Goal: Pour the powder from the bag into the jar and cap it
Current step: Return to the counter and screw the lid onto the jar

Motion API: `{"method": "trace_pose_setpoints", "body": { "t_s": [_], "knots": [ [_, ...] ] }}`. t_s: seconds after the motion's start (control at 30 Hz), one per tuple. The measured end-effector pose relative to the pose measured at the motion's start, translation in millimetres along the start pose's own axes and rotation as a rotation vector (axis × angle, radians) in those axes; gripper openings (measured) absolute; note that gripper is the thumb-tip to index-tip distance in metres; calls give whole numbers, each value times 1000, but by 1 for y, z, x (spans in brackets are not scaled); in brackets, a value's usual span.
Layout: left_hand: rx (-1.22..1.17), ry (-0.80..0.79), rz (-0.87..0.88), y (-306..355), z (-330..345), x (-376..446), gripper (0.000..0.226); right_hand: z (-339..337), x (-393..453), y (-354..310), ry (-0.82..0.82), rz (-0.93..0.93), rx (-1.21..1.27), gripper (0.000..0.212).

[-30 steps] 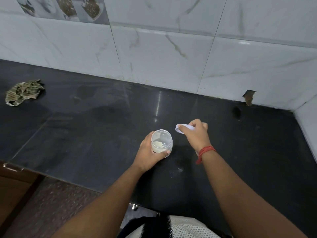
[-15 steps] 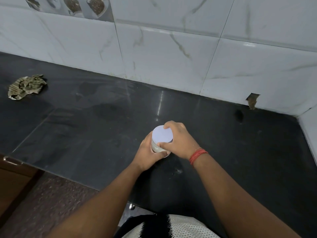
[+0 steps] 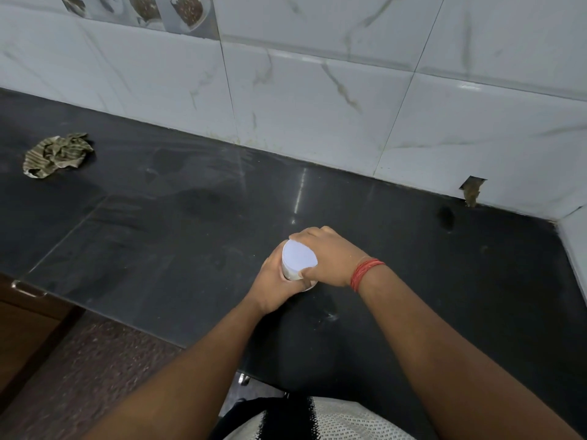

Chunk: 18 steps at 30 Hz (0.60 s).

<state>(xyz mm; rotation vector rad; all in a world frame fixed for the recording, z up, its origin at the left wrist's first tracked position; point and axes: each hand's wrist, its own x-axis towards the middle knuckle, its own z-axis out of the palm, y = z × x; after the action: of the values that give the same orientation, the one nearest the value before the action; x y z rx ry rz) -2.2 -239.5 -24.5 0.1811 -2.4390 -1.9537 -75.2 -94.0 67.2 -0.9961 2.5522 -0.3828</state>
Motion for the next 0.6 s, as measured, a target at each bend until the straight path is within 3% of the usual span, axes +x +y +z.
{"method": "trace_pose_setpoints", "body": {
  "t_s": [0.27,0.43,0.5,0.6],
  "knots": [
    [-10,-34,-8,1,-1,0,78,1,0,-8,105,115,-76,63],
    [4,-40,-11,0,-2,0,75,-17,-6,-5,2,281,-114,40],
    [-5,-37,-18,-1,-2,0,75,-25,-8,-2,21,280,-133,32],
    [-14,-42,-20,-2,-1,0,76,-27,-7,3,82,134,30,25]
  ]
}}
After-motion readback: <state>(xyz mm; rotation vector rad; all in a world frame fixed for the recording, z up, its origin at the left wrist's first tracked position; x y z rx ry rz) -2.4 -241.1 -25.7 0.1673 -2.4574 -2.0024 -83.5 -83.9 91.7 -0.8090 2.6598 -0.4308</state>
